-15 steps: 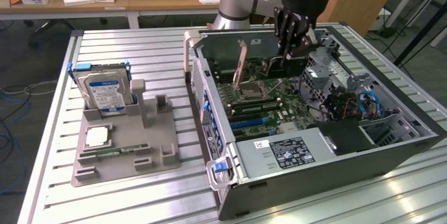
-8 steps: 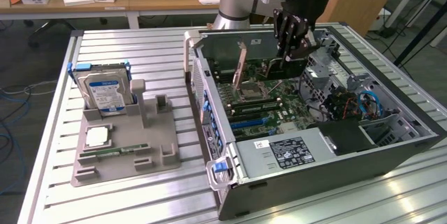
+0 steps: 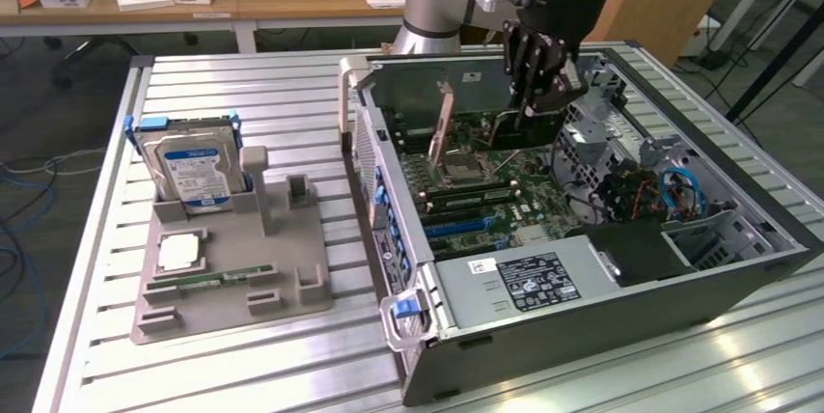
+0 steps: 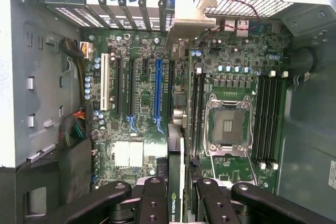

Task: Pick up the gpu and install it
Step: 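Insert the gpu into the slot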

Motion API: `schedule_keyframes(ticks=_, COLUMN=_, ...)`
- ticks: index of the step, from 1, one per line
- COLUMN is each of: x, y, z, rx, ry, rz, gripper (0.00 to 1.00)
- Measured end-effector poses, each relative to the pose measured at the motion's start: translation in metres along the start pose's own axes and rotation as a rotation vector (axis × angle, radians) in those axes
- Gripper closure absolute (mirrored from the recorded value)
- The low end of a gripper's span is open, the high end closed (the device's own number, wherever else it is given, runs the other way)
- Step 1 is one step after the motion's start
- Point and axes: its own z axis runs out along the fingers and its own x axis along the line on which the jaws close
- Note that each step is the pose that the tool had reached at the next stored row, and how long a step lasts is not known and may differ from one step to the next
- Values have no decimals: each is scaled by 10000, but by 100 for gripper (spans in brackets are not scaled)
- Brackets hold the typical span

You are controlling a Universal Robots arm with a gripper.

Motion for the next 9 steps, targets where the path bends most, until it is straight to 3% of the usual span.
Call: schedule_keyframes(ticks=9, x=1, y=2, z=51, rx=0, ry=1, rz=0, gripper=74)
